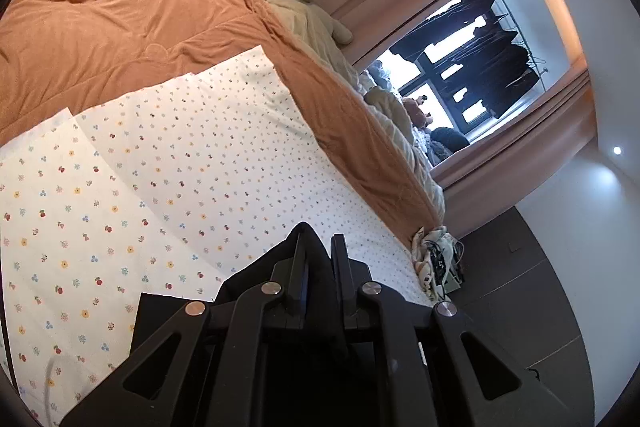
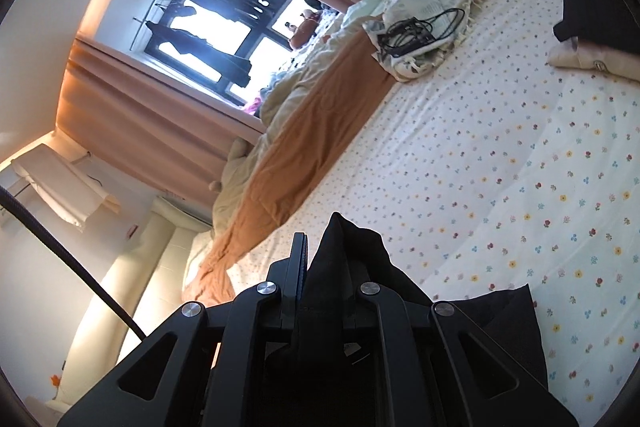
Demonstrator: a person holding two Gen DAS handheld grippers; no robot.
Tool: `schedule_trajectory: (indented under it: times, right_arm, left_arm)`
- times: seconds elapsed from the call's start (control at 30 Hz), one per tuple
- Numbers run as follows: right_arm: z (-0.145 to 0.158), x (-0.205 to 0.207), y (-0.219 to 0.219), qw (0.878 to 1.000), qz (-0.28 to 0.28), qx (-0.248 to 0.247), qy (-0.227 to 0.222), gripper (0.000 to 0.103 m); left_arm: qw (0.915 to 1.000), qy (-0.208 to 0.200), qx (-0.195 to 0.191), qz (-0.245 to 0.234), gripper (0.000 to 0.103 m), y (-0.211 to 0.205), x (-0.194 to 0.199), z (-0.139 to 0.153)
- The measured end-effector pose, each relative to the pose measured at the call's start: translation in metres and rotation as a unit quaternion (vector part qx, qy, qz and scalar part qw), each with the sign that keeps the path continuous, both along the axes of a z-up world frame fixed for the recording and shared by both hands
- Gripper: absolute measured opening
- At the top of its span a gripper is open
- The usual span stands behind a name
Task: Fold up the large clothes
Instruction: 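Lift the held edge with both grippers and fold it over the shirt, then lower the folded edge onto the shirt and open both grippers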
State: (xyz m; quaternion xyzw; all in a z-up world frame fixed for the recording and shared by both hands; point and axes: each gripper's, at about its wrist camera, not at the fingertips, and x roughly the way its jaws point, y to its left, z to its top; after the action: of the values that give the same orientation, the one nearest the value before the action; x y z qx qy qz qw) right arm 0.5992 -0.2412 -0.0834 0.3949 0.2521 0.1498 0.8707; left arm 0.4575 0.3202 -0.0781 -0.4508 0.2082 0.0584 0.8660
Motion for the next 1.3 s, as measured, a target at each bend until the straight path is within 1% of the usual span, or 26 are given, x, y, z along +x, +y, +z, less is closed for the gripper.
schedule_trajectory:
  times: [0.03,0.13,0.23,0.33,0.4,0.5,0.53,0.57,0.6,0.63,0.67,0.7,0.73,0.77,0.8,0.83,0.9,0.97,1.07,1.1,1.13,1.17,1.23,1.3]
  right_arm:
    - [-0.009,-0.001,0.000,1.000,0.000,-0.008,0.012,0.008]
    - [-0.030,0.005,0.000,0.999,0.000,-0.006,0.049,0.008]
    - [-0.046,0.017,0.003,0.996,-0.007,0.006,0.085,0.008]
    - [-0.048,0.028,0.006,0.995,-0.008,0.015,0.100,0.011]
    - [-0.047,0.034,0.009,0.995,-0.002,0.019,0.103,0.011]
    - [-0.043,0.042,0.016,0.993,-0.004,-0.012,0.113,0.013]
    - [-0.041,0.041,0.017,0.994,-0.003,-0.016,0.110,0.016]
    - [-0.039,0.040,0.018,0.994,-0.004,-0.018,0.105,0.019]
    - [-0.036,0.039,0.018,0.995,-0.004,-0.020,0.100,0.032]
    - [-0.032,0.039,0.017,0.995,-0.004,-0.022,0.093,0.056]
    - [-0.030,0.038,0.016,0.996,-0.005,-0.024,0.083,0.069]
    - [-0.025,0.034,0.014,0.997,-0.008,-0.027,0.072,0.081]
    - [-0.020,0.030,0.013,0.997,-0.012,-0.032,0.064,0.081]
    - [-0.016,0.024,0.010,0.998,-0.012,-0.036,0.058,0.081]
    - [-0.014,0.018,0.008,0.998,-0.012,-0.035,0.055,0.081]
    - [-0.011,0.012,0.006,0.998,-0.012,-0.028,0.051,0.081]
    - [-0.009,0.002,0.002,0.998,-0.015,-0.021,0.049,0.081]
    - [-0.011,-0.007,0.000,0.998,-0.014,-0.025,0.057,0.081]
    - [-0.006,-0.012,0.004,0.998,-0.005,-0.029,0.051,0.081]
    - [-0.003,-0.015,0.009,0.998,0.000,-0.037,0.049,0.081]
    - [-0.004,-0.007,0.015,0.998,0.006,-0.047,0.050,0.081]
    - [-0.003,-0.006,0.020,0.997,0.009,-0.055,0.050,0.081]
    - [-0.002,-0.006,0.035,0.995,0.029,-0.073,0.054,0.081]
    - [-0.001,-0.006,0.052,0.993,0.052,-0.086,0.058,0.081]
  left_arm:
    - [1.0000,0.006,-0.002,-0.002,0.011,0.001,0.005,-0.011]
    - [0.9991,0.035,-0.020,-0.012,0.011,0.003,0.019,-0.041]
    - [0.9983,0.057,-0.004,-0.013,0.012,0.005,0.033,-0.058]
    - [0.9975,0.063,-0.029,-0.014,0.012,0.012,0.041,-0.075]
    - [0.9973,0.065,-0.031,-0.013,0.012,0.014,0.043,-0.081]
    - [0.9958,0.077,-0.047,-0.019,0.015,0.017,0.049,-0.086]
    - [0.9956,0.079,-0.048,-0.018,0.016,0.017,0.048,-0.086]
    - [0.9958,0.077,-0.047,-0.018,0.017,0.017,0.047,-0.085]
    - [0.9960,0.075,-0.046,-0.018,0.020,0.017,0.046,-0.083]
    - [0.9962,0.072,-0.045,-0.019,0.023,0.017,0.044,-0.081]
    - [0.9966,0.068,-0.043,-0.018,0.025,0.016,0.041,-0.078]
    - [0.9971,0.066,-0.035,-0.013,0.032,0.017,0.038,-0.073]
    - [0.9975,0.065,-0.027,-0.007,0.052,0.018,0.034,-0.069]
    - [0.9978,0.062,-0.021,-0.003,0.064,0.019,0.030,-0.066]
    - [0.9983,0.054,-0.020,-0.001,0.086,0.021,0.025,-0.062]
    - [0.9988,0.043,-0.021,0.006,0.090,0.023,0.018,-0.059]
    - [0.9991,0.034,-0.021,0.016,0.089,0.027,0.006,-0.054]
    - [0.9988,0.042,-0.013,0.020,0.089,0.027,-0.004,-0.050]
    - [0.9992,0.034,-0.013,0.014,0.089,0.023,-0.016,-0.047]
    - [0.9994,0.032,-0.012,0.011,0.089,0.021,-0.021,-0.045]
    - [0.9994,0.032,-0.007,0.008,0.089,0.017,-0.026,-0.043]
    - [0.9994,0.035,0.001,0.006,0.089,0.013,-0.030,-0.042]
    - [0.9988,0.045,0.019,-0.002,0.090,0.005,-0.042,-0.042]
    - [0.9982,0.053,0.027,-0.008,0.089,0.001,-0.055,-0.043]
